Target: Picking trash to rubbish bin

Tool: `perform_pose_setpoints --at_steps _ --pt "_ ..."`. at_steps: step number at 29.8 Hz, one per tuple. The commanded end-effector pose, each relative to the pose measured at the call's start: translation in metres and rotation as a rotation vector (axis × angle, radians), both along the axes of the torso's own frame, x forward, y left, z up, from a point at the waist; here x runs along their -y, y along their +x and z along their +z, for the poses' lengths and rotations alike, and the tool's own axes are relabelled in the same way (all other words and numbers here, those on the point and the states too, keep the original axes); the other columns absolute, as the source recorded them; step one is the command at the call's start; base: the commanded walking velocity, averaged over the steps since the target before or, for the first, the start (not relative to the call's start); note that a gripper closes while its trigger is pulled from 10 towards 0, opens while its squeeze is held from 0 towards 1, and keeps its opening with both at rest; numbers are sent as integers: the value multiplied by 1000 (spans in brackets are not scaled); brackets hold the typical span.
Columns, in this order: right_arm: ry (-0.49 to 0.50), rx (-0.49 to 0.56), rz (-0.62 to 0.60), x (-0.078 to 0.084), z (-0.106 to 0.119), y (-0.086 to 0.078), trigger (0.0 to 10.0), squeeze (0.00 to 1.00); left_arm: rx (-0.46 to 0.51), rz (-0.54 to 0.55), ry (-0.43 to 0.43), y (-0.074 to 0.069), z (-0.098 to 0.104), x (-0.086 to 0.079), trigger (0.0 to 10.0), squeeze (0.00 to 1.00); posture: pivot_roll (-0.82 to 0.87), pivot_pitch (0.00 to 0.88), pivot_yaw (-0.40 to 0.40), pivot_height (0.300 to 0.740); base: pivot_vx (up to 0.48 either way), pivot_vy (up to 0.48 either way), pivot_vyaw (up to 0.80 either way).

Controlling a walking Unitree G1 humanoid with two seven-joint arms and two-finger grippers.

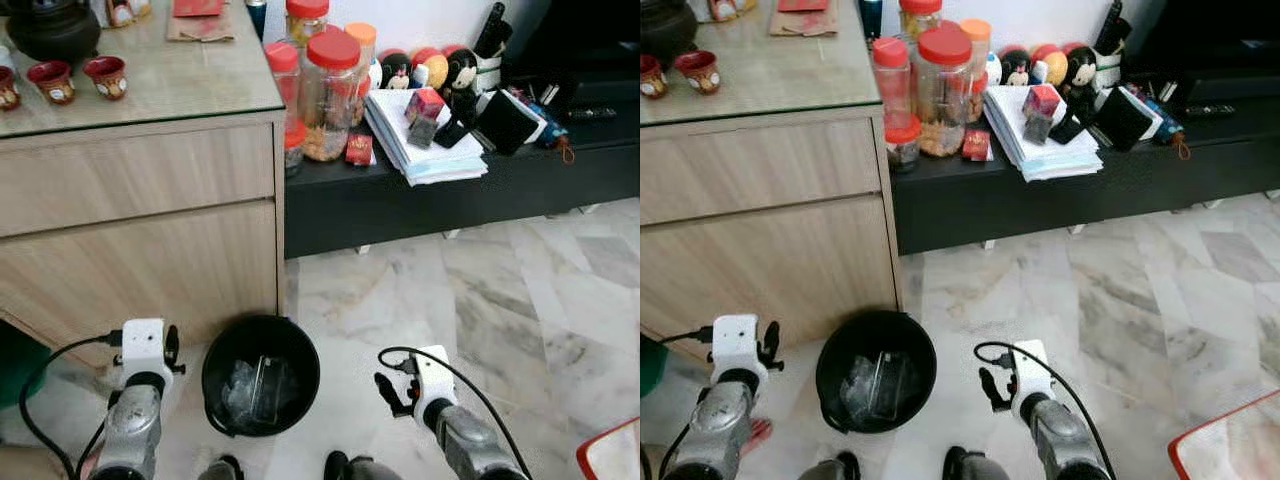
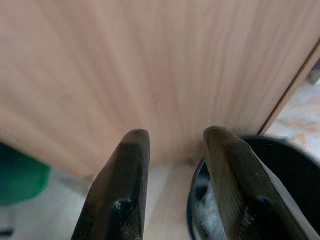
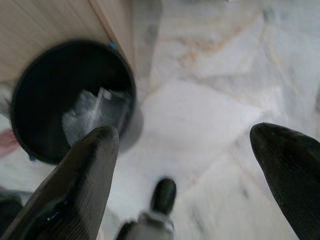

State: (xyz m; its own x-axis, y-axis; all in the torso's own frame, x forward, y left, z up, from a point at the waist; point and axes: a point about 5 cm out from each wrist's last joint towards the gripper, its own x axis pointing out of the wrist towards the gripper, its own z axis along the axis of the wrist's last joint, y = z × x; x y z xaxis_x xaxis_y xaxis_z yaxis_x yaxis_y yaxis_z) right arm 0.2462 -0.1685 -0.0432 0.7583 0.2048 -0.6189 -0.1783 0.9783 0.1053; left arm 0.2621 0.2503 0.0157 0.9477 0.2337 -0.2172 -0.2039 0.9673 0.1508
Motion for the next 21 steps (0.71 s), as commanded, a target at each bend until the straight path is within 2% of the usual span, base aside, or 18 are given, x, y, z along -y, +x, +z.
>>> perform_pose_setpoints --at_steps 1,3,5,6,8,9,14,21 --pt "-3 -59 -56 9 -9 -12 10000 0 -95 40 -17 -16 -18 -4 10000 0 29 145 -90 740 0 0 0" --pt "-2 -70 -69 10 -10 -14 10000 0 -131 49 -23 -21 -24 -4 10000 0 29 145 -90 740 0 0 0" --pt "-8 -94 -100 12 -14 -20 10000 0 -271 76 -64 -40 -49 1 10000 0 39 127 -81 740 0 0 0" --pt "-8 -94 -100 12 -14 -20 10000 0 -271 76 -64 -40 -49 1 10000 0 39 127 -81 740 0 0 0" --pt "-15 -109 -115 12 -17 -23 10000 0 -345 94 -93 -52 -61 5 10000 0 36 120 -76 740 0 0 0" --pt "-15 -109 -115 12 -17 -23 10000 0 -345 94 -93 -52 -61 5 10000 0 36 120 -76 740 0 0 0" --pt "-15 -144 -155 12 -22 -31 10000 0 -495 101 -120 -76 -83 17 10000 0 38 105 -67 740 0 0 0" --pt "9 -142 -150 4 -23 -30 10000 0 -523 91 -115 -83 -87 18 10000 0 47 100 -64 740 0 0 0"
